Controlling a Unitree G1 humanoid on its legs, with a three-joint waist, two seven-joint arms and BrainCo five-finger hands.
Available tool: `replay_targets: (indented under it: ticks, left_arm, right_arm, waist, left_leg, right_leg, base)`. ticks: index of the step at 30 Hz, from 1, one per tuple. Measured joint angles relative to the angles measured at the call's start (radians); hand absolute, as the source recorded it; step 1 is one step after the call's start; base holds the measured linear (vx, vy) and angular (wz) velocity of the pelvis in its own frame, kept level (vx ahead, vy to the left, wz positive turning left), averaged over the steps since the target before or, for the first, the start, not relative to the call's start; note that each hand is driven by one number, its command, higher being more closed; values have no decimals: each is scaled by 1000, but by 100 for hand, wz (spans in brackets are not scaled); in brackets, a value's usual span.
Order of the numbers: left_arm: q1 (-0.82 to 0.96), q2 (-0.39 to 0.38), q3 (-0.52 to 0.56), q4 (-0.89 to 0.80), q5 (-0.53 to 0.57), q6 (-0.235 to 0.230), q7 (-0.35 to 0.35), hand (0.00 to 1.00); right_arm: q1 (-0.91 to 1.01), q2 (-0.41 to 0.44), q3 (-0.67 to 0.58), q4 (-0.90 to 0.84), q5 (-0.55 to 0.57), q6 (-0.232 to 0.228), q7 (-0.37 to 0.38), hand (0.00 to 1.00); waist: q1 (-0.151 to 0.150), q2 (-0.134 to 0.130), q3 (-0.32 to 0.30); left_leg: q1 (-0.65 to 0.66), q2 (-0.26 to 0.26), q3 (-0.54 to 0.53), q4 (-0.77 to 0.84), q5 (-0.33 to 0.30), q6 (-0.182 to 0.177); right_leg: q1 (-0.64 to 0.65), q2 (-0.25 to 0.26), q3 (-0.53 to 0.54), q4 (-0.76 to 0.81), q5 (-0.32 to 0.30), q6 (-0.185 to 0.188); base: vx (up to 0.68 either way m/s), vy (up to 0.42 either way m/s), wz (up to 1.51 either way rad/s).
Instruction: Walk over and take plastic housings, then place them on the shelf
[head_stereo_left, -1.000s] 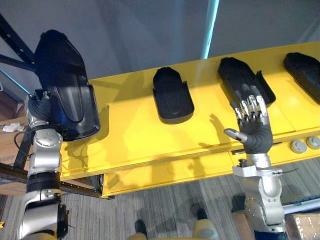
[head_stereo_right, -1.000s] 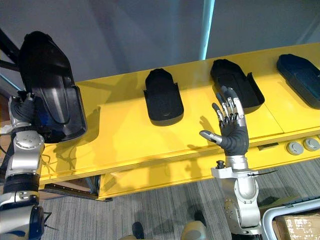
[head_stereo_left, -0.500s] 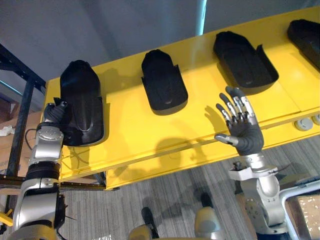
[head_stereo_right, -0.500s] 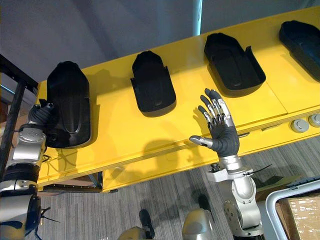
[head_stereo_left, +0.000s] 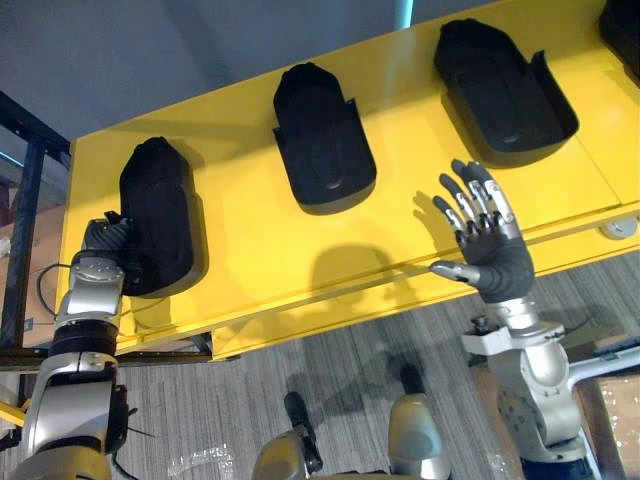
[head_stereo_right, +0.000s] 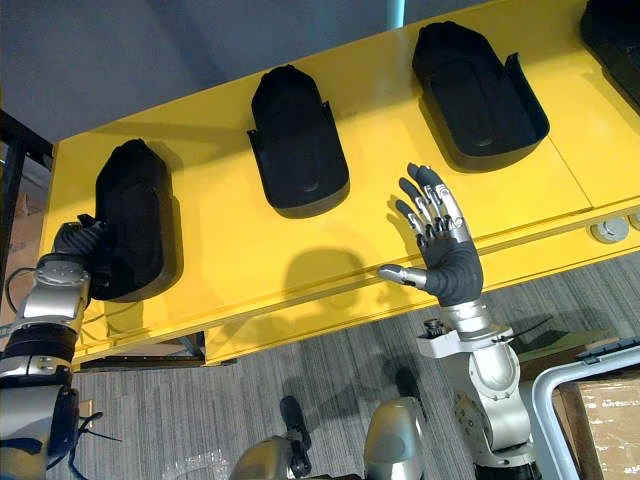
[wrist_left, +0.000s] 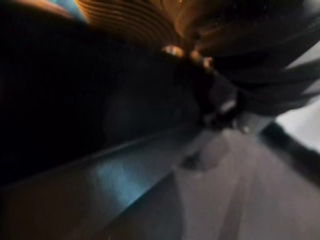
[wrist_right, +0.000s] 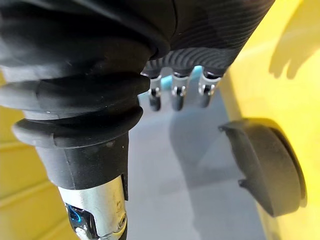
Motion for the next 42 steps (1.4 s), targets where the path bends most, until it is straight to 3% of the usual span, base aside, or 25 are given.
replay_targets:
  ticks: [3, 7, 9, 12, 16, 19, 20, 22, 25, 26, 30, 32, 38, 42]
  left_arm:
    - [0, 0, 0, 0, 0, -16, 47, 0]
    - [-14, 0, 2, -26, 0, -72, 145, 0]
    - [-21, 3, 8, -65, -1, -122, 203, 0]
    - [-59, 9, 9, -162, -38, -235, 275, 0]
    - [-72, 9, 9, -311, -95, -370, 293, 0]
    - [-61, -3, 10, -490, -156, -450, 289, 0]
    - [-35, -12, 12, -584, -182, -483, 279, 100]
    - [28, -54, 41, -725, -198, -516, 263, 100]
    - [249, -192, 86, -1026, -229, -527, 200, 100]
    - [396, -278, 85, -1129, -232, -534, 154, 100]
    - [716, -457, 79, -1242, -214, -504, 39, 100]
    - [824, -509, 77, -1263, -251, -479, -13, 100]
    - [1010, -626, 14, -1255, -304, -377, -43, 100]
    - [1014, -630, -9, -1218, -293, -364, -66, 100]
  right_arm:
    - [1, 0, -12, 0, 0, 0, 4, 0]
    - [12, 1, -8, 1, 1, -1, 33, 0]
    - [24, 2, 2, 2, 1, -7, 49, 0]
    - [49, 12, 44, 7, 0, -35, 53, 0]
    - [50, 20, 96, 11, -1, -64, 66, 0]
    - [47, 28, 132, 22, -1, -72, 68, 0]
    - [46, 31, 147, 24, -3, -72, 69, 0]
    - [39, 33, 167, 30, -13, -71, 68, 0]
    - [29, 42, 206, 36, -53, -71, 50, 0]
    - [29, 55, 207, 48, -73, -70, 30, 0]
    - [40, 92, 200, 62, -90, -67, -5, 0]
    - [51, 115, 200, 62, -91, -65, -12, 0]
    - [121, 176, 212, 76, -160, -46, -78, 0]
    - [123, 176, 211, 116, -159, -46, -113, 0]
  waist:
    - [-1, 0, 0]
    - [-1, 0, 0]
    - [-1, 0, 0]
    - [1, -2, -1]
    - [3, -9, -11]
    - [13, -23, -70]
    - [13, -29, -95]
    - [22, -32, -126]
    - [47, -27, -185]
    - [68, -27, -203]
    - [114, -36, -208]
    - [132, -47, -222]
    - [161, -78, -254]
    - [165, -90, -260]
  left_leg:
    - [0, 0, 2, 0, 0, 0]
    - [17, -1, 3, -7, 0, 0]
    - [40, -1, 5, -20, 0, 0]
    - [57, -1, -1, -22, 0, 0]
    - [86, -1, -3, -35, 1, -1]
    - [90, 1, -12, -36, 1, -1]
    - [96, 1, -27, -36, 1, 0]
    - [108, 2, -37, -37, 0, 0]
    - [109, 4, -70, -37, 0, 0]
    - [105, 4, -92, -37, 0, -1]
    - [94, 4, -137, -38, 3, 0]
    - [67, 5, -155, -43, 7, -2]
    - [34, 3, -169, -43, 30, -6]
    - [34, 4, -169, -43, 33, -8]
  right_leg:
    - [-2, 0, 3, 0, 0, 0]
    - [13, 0, 3, -2, 1, 2]
    - [35, 1, 2, -9, 1, 2]
    - [62, 0, -7, -21, 2, 3]
    - [94, 1, -13, -34, 3, 4]
    - [118, -1, -31, -53, 3, 4]
    - [136, -2, -42, -61, 3, 4]
    - [163, -4, -61, -71, 3, 4]
    - [204, -6, -107, -97, 3, 4]
    - [223, -6, -131, -111, 2, 3]
    - [255, -7, -180, -131, -4, 1]
    - [252, -8, -214, -143, -9, -2]
    - [235, -8, -232, -145, 5, -5]
    - [237, -7, -232, -148, 15, -4]
  base:
    - [0, 0, 0]
    - [0, 0, 0]
    - [0, 0, 0]
    - [2, 0, 5]
    - [6, -1, 1]
    - [43, -7, 13]
    - [58, -11, 23]
    - [43, -13, 24]
    - [31, -24, 41]
    - [-35, -23, 47]
    - [-84, -16, 38]
    - [-90, -21, 43]
    - [-1, -6, 11]
    - [34, -6, 0]
